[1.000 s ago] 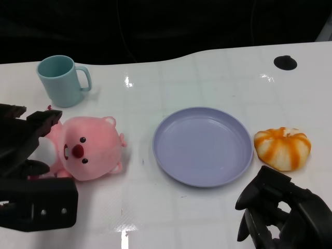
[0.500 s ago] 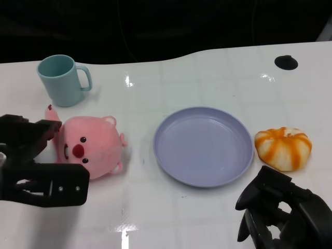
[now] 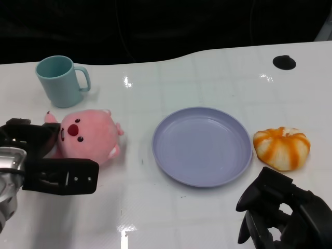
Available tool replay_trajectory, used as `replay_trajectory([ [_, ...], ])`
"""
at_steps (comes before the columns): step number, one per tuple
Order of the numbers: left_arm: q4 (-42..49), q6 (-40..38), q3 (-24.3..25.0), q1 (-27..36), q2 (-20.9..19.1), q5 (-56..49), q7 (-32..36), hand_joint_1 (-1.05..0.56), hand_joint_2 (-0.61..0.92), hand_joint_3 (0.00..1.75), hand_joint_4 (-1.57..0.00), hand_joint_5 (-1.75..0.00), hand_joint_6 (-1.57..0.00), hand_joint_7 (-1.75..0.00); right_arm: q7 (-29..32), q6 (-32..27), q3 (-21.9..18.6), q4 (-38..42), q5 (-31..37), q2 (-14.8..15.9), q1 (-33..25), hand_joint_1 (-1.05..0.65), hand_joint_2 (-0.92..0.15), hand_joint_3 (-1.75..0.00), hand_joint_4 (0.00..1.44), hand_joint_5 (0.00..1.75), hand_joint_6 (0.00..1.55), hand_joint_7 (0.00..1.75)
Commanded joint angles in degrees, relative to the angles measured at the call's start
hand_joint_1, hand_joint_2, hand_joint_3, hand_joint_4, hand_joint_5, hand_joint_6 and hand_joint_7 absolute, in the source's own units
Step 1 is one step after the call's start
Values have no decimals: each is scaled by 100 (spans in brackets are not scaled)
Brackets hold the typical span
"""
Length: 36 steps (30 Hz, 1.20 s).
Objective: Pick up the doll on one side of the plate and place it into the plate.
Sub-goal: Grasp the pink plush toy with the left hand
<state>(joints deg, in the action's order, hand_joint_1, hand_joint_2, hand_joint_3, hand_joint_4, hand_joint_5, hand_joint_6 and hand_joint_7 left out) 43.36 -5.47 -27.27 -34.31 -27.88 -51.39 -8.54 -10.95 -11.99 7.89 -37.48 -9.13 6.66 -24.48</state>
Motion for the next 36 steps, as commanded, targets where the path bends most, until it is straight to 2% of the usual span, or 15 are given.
replay_trajectory([
  [1,869,40,-188,-45,235,81,115,-42,85,0,-32,-12,-33,-4,24,-37,-12,-84,17,59,-46,-24,-55,-121,61,174,52,154],
  [4,1531,97,-325,-242,400,110,231,-35,89,1,-59,-16,-59,-6,38,-58,2,-107,17,51,-61,-24,-55,-120,61,174,52,153],
  [5,1661,130,-339,-266,427,143,269,-33,90,1,-70,-28,-69,-6,41,-68,7,-127,6,47,-75,-24,-56,-120,61,174,52,153],
  [7,1826,260,-350,-247,445,218,532,-28,91,0,-69,-102,-92,-9,35,-83,4,-161,-33,42,-95,-24,-56,-120,61,174,52,153],
  [14,1776,878,-281,-1,319,510,1804,-30,92,28,-66,-168,-110,-10,32,-116,-12,-175,-13,66,-72,-24,-56,-120,61,174,52,153],
  [17,1763,1120,-229,41,286,607,2243,-28,92,27,-72,-174,-65,-129,26,-129,-23,-160,-29,61,-64,-24,-56,-120,60,174,52,153],
  [18,1757,1172,-196,43,284,655,2317,-27,92,28,-72,-174,-58,-142,23,-134,-26,-157,-39,57,-63,-24,-56,-120,61,174,52,153],
  [19,1733,1247,-138,58,283,728,2438,-27,92,29,-72,-174,-55,-146,19,-127,-27,-147,-45,54,-61,-24,-56,-120,61,174,52,153],
  [20,1708,1310,-102,70,277,777,2553,-25,92,26,-76,-175,-64,-105,18,-125,-26,-143,-44,55,-59,-24,-56,-120,61,174,52,153],
  [21,1683,1366,-73,84,269,810,2696,-24,92,25,-79,-175,-66,-105,19,-126,-24,-143,-40,55,-59,-23,-56,-120,61,174,52,153],
  [23,1656,1419,-8,102,275,859,2944,-21,91,19,-82,-175,-54,-154,17,-102,-18,-123,-24,56,-57,-23,-56,-121,61,174,52,153],
  [25,1634,1483,96,107,282,992,3059,-19,91,18,-84,-175,-54,-169,22,-90,-10,-117,-6,55,-54,-23,-55,-121,61,174,52,153],
  [28,1508,1593,346,127,277,1303,2988,-17,92,24,-87,-175,-60,-174,32,-102,-2,-105,-12,39,-42,-24,-56,-120,61,174,52,153],
  [32,1166,1504,616,201,239,1626,2745,-17,72,73,-88,-175,-65,-175,49,-55,53,-59,25,7,-32,-24,-56,-119,62,173,53,153],
  [36,620,1608,715,312,86,1670,2640,-17,65,83,-88,-175,-65,-175,83,-40,129,-81,103,6,-31,-24,-56,-119,62,173,53,153],
])
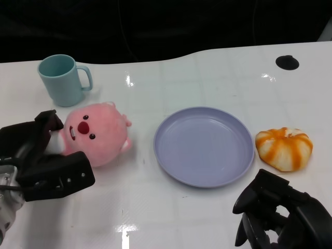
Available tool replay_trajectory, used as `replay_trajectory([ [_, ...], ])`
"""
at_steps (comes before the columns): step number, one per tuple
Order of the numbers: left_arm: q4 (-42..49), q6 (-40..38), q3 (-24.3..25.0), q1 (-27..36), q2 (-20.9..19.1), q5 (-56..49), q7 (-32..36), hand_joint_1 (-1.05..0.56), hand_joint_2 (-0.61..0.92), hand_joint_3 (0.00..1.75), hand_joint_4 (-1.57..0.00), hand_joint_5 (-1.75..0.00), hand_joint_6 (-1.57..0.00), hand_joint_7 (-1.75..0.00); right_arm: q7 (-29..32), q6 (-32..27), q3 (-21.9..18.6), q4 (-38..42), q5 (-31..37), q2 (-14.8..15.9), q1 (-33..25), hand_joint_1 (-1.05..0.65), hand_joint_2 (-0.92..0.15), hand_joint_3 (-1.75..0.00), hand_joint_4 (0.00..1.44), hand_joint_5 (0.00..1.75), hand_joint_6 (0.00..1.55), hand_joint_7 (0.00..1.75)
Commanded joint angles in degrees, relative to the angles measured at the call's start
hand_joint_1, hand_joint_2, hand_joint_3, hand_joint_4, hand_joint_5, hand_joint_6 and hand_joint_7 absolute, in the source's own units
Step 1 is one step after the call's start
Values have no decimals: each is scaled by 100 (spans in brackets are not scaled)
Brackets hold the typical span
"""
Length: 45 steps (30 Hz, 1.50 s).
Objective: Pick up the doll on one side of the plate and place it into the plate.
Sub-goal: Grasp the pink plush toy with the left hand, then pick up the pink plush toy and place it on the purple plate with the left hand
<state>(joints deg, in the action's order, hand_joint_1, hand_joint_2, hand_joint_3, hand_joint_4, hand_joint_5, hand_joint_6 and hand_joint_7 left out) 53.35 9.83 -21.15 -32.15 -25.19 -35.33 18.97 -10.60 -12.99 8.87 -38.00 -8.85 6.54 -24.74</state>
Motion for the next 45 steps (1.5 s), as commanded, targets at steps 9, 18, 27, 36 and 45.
replay_trajectory([
  [9,-1576,163,247,175,-243,-1,-231,-18,57,94,-89,-175,-63,-175,128,64,203,-11,229,-17,-27,-24,-54,-121,62,173,54,152],
  [18,-2636,-64,166,50,161,-103,-695,-15,46,99,-89,-175,-61,-175,137,41,262,-120,222,15,-74,-25,-54,-122,63,173,54,151],
  [27,-2775,-288,-45,-311,968,-140,-1172,-17,41,108,-89,-175,-64,-175,89,50,220,-111,160,32,-81,-26,-54,-122,63,174,55,151],
  [36,-2490,-815,-367,-637,1644,-339,-1483,-18,47,104,-92,-175,-69,-175,98,75,263,-126,176,7,-107,-26,-54,-121,63,174,55,151],
  [45,-1989,-1093,-566,-965,2024,-374,-1505,-14,46,108,-93,-175,-67,-175,132,21,329,-172,214,10,-115,-27,-54,-120,63,174,55,151],
])
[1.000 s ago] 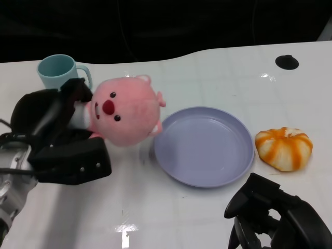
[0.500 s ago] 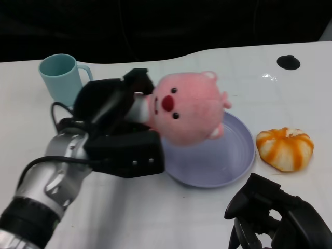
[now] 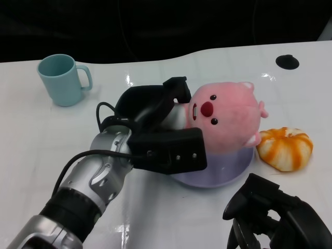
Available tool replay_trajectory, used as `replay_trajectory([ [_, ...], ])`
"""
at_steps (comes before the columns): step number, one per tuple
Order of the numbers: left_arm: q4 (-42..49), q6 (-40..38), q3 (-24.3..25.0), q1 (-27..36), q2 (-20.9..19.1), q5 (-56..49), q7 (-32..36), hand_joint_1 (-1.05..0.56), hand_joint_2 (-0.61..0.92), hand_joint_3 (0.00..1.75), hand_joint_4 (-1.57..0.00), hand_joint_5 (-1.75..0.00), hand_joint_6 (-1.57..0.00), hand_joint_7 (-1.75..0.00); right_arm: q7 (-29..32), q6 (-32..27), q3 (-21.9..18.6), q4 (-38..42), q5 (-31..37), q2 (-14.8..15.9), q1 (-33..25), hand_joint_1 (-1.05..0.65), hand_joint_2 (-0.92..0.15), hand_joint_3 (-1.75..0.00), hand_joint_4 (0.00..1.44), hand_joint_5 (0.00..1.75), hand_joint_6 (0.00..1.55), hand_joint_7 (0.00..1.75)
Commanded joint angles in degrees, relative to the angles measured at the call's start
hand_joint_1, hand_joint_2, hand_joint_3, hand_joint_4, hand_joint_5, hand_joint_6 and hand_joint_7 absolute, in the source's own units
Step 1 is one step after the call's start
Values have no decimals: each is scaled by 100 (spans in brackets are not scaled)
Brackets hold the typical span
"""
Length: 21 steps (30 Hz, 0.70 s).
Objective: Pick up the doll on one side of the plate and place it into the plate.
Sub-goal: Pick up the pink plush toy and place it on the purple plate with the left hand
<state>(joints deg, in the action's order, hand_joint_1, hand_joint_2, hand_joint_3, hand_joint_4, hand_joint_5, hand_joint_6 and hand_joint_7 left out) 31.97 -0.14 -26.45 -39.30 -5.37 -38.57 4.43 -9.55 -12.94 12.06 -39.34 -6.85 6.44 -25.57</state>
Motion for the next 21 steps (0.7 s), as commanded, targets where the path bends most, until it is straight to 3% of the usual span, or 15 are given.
replay_trajectory([
  [1,203,-122,-62,-290,58,-58,-87,-15,48,104,-92,-175,-66,-175,27,39,21,-32,22,22,-32,-27,-54,-120,63,174,55,151],
  [7,357,-94,-131,-384,73,-55,-89,-16,52,93,-87,-175,-62,-174,61,-38,46,-102,3,33,-35,-27,-54,-121,63,173,55,151],
  [10,284,-203,-130,-394,68,-7,-328,-20,58,77,-83,-175,-74,-106,53,17,40,-84,-5,36,-34,-26,-54,-121,63,173,55,151],
  [11,249,-255,-142,-396,62,-21,-388,-24,68,56,-77,-173,-80,-71,49,18,33,-85,-15,38,-33,-26,-54,-121,63,173,55,151],
  [13,174,-286,-153,-384,37,-29,-475,-30,84,25,-68,-164,-86,-29,35,37,20,-72,-27,44,-29,-26,-53,-122,63,173,55,151],
  [14,119,-300,-190,-380,-14,-67,-567,-35,87,19,-61,-150,-83,-19,35,29,14,-73,-27,49,-29,-26,-53,-122,63,173,55,151],
  [16,45,-328,-238,-374,-76,-119,-683,-46,91,17,-54,-86,-72,-6,37,13,7,-79,-26,54,-29,-27,-53,-122,63,173,55,151],
  [18,-113,-389,-349,-383,-221,-220,-1037,-56,92,25,-44,-55,-56,-2,31,32,-1,-72,-28,58,-31,-27,-53,-122,63,173,55,151],
  [21,-370,-465,-603,-485,-532,-429,-1859,-73,92,44,-20,-24,-27,0,31,30,-17,-78,-28,65,-42,-27,-53,-121,63,173,55,150],
])
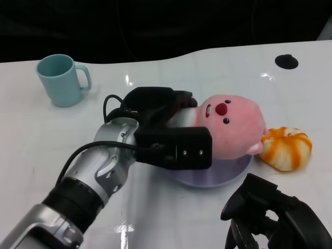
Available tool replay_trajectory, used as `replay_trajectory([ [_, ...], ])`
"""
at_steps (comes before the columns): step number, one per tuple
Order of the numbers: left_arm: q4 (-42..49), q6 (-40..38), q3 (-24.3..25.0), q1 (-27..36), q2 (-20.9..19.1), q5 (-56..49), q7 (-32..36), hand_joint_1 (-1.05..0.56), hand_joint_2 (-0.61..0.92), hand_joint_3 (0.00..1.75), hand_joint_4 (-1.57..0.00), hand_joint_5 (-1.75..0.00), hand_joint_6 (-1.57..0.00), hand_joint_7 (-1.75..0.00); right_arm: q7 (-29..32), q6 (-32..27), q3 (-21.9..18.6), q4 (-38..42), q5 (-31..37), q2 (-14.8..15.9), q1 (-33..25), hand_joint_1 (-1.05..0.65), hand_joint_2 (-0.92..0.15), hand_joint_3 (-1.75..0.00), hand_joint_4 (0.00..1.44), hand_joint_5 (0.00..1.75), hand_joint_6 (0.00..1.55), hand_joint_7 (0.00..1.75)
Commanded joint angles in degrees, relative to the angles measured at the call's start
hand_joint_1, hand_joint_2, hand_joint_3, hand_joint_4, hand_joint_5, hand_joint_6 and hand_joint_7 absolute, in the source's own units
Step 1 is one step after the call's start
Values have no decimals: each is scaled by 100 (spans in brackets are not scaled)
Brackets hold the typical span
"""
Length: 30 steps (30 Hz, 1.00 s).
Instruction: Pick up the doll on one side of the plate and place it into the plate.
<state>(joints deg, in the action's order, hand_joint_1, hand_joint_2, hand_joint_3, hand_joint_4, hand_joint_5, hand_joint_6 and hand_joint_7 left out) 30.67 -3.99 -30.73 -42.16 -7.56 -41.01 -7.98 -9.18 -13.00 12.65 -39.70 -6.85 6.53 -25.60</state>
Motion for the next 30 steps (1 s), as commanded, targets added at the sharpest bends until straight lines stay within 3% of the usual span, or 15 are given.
replay_trajectory([
  [1,-305,-117,-227,-222,-375,-236,-818,-78,92,50,-12,-19,-19,0,-5,30,-80,-45,-30,57,-41,-27,-53,-121,63,173,55,150],
  [4,-521,-169,-294,-203,-536,-336,-1214,-92,92,58,-2,-6,-7,0,-31,18,-114,-46,-78,63,-49,-27,-53,-121,63,173,55,150],
  [8,-812,-133,-256,-66,-684,-375,-1368,-103,92,62,0,0,-4,0,-55,18,-152,-37,-86,73,-45,-27,-54,-120,64,173,55,150],
  [23,-1988,92,300,603,-1208,-20,-1395,-105,92,64,0,0,-1,0,-72,-69,-198,-43,-80,67,-11,-27,-54,-120,63,173,55,150],
  [30,-2959,249,937,1357,-1657,661,-1666,-101,92,64,-3,-2,-1,0,-79,-69,-210,-45,-78,73,-8,-26,-54,-120,63,173,55,151],
])
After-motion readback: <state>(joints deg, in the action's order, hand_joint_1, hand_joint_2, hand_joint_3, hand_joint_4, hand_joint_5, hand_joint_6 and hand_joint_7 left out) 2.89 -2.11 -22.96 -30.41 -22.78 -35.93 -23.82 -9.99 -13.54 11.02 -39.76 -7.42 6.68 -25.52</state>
